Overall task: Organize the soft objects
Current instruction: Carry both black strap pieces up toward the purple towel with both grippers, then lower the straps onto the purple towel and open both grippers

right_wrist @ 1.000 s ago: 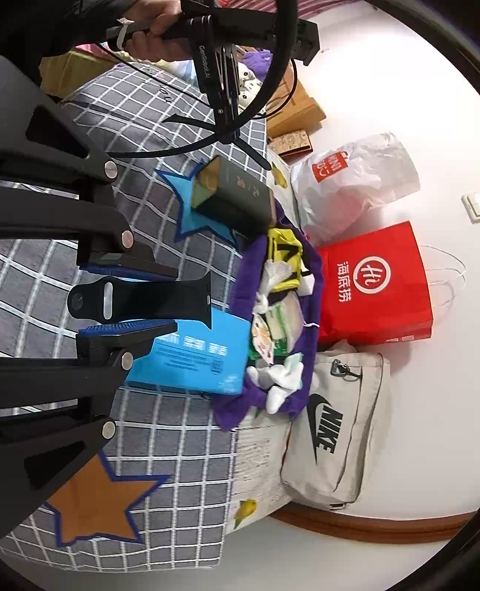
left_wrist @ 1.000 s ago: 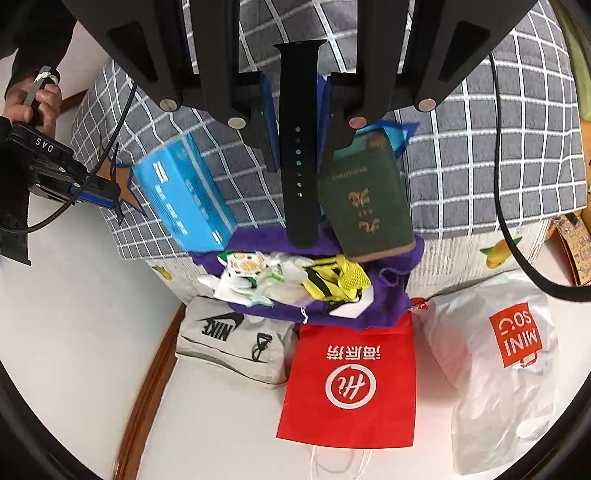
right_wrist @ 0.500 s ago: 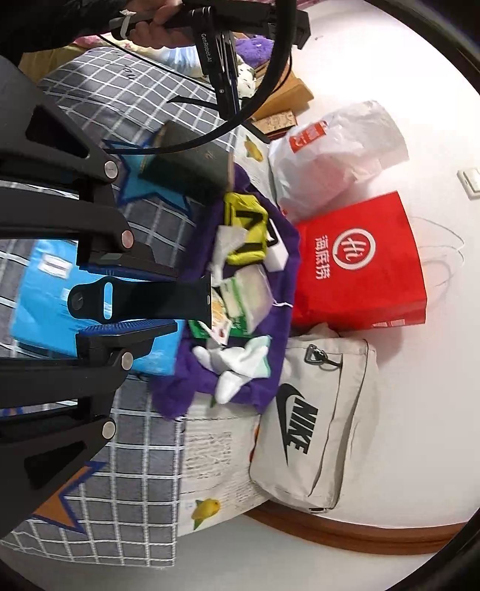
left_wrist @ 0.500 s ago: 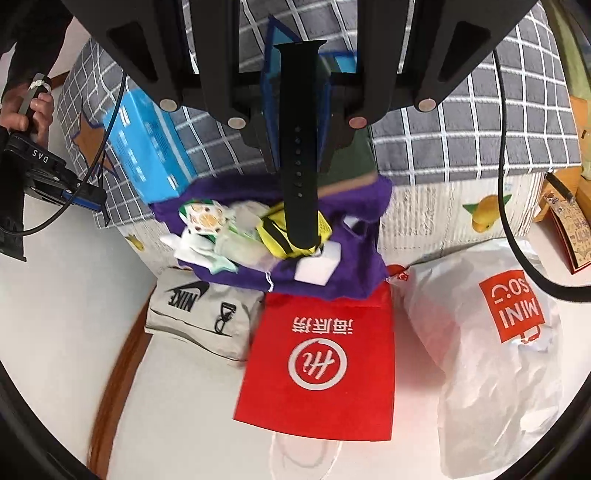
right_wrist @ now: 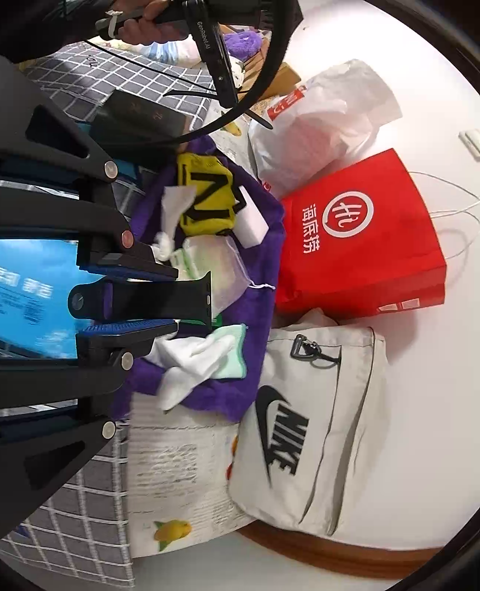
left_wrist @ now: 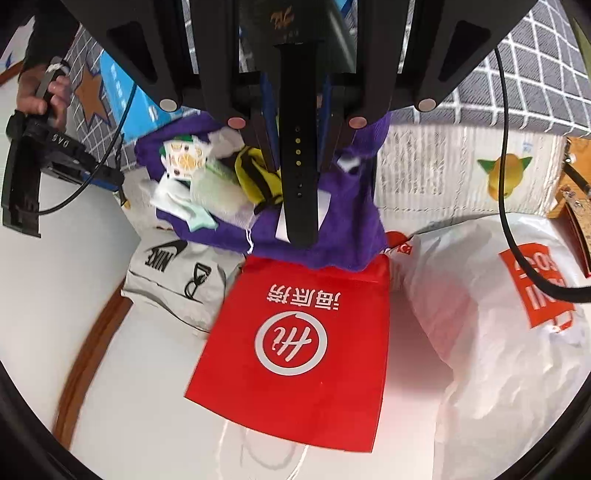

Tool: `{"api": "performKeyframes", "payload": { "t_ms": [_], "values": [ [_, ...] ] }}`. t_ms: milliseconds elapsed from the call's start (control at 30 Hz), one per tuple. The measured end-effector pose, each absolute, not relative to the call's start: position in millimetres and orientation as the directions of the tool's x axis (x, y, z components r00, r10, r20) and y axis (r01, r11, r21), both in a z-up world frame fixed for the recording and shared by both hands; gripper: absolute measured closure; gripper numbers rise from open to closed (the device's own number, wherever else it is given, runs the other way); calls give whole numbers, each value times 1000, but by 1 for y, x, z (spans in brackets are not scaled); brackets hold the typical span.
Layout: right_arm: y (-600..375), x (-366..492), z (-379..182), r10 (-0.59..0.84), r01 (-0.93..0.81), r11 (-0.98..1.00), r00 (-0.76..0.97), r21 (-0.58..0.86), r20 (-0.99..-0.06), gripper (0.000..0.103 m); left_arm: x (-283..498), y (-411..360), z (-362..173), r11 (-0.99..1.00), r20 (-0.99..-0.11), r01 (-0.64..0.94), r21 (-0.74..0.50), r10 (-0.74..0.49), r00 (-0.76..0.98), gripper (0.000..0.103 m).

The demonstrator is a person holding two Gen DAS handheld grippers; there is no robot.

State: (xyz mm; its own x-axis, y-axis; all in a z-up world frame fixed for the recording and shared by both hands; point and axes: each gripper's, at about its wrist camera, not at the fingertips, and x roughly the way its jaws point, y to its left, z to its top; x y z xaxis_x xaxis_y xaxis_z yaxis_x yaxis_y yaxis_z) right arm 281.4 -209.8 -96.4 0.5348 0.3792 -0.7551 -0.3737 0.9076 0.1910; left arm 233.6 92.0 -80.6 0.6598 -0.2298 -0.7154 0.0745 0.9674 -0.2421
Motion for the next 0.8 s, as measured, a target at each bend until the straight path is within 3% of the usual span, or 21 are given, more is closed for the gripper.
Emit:
{"api": "performKeyframes", "payload": {
  "t_ms": [467,800],
  "values": [
    [-205,346,-114,403,-359,901,480,245,-779,82,319,83,-90,948,-729,55,-315,-279,625,84],
    [-197,363,-145,417,-366,889,393,277,-820,82,334,91,-107,934,-726,29,-357,-297,620,84]
  ]
}}
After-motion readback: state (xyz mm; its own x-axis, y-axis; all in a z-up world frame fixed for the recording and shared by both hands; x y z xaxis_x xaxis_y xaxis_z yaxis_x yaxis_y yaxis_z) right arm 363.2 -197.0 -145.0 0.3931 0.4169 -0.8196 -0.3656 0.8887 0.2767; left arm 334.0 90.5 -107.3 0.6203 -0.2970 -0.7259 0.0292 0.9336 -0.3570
